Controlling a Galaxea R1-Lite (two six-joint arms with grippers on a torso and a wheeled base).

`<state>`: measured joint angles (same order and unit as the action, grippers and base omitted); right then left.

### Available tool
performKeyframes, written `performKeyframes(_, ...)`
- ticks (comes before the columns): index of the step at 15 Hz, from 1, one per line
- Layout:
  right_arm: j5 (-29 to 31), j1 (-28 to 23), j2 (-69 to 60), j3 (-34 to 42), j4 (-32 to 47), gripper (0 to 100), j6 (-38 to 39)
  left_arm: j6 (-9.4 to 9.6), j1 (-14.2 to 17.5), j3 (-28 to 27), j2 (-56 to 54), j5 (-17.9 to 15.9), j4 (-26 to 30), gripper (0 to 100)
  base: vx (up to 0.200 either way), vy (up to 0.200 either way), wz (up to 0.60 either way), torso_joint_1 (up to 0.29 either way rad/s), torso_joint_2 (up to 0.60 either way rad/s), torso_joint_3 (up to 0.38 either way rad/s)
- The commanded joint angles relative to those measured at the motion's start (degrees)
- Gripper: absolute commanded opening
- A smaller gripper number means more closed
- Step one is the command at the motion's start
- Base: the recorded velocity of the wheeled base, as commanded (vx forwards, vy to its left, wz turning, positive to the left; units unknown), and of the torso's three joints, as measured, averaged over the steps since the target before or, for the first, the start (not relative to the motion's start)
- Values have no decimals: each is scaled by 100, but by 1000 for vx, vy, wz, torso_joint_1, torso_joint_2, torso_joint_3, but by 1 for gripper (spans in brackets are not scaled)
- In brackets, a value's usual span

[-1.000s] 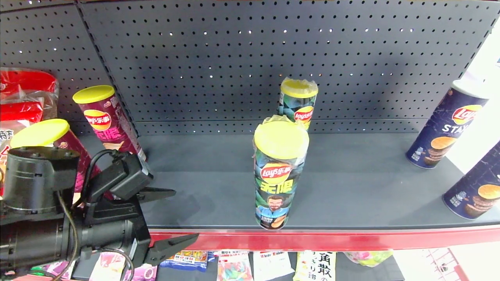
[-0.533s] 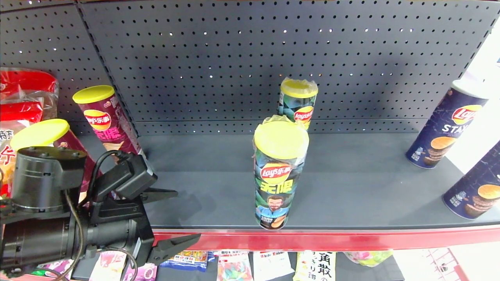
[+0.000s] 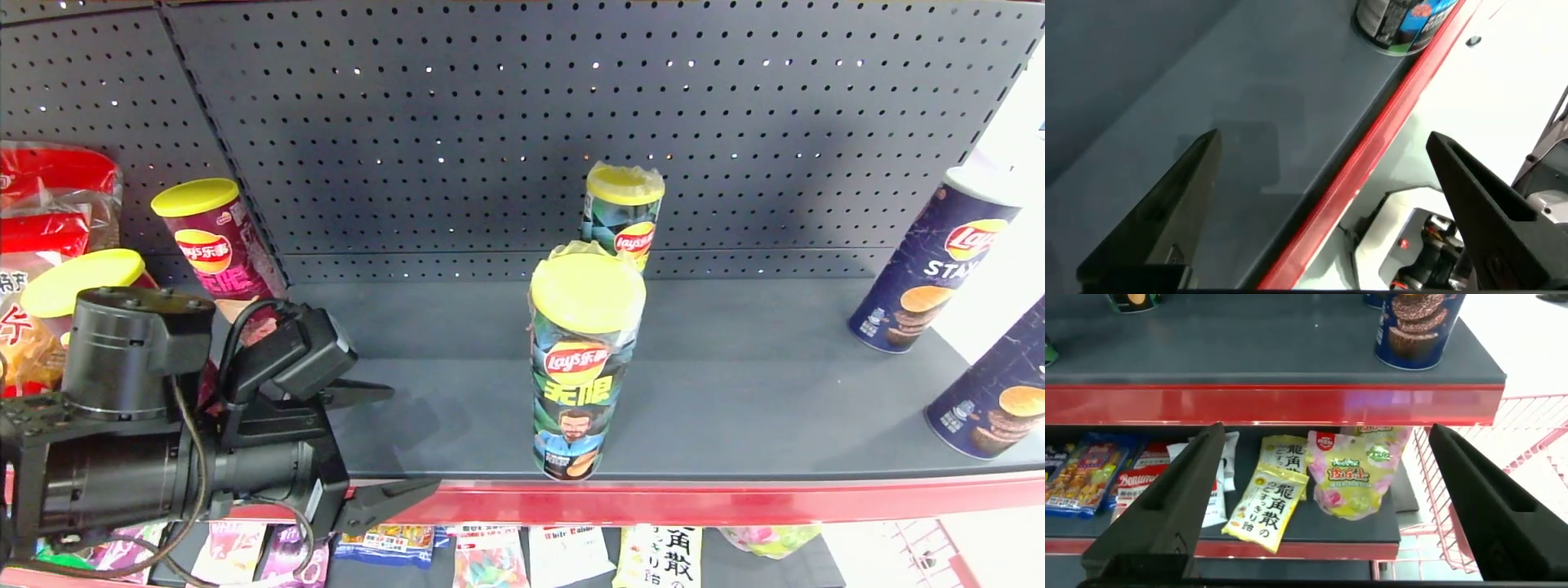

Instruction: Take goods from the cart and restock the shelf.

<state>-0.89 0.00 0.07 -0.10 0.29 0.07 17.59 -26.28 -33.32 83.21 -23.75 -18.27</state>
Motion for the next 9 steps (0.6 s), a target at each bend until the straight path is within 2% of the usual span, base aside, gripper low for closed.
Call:
performKeyframes(1,1,0,1,1,6,100,1,-1,-105,-131,292,10,-1,100,0,0,0,0,0,0)
performKeyframes(5,1,0,1,1,6,100,1,-1,-167,-333,819,142,-282,100,0,0,0,0,0,0)
performKeyframes(9,10,0,-7,1,6,100,1,-10,-290,-650,1162,98,-326,100,0,0,0,0,0,0)
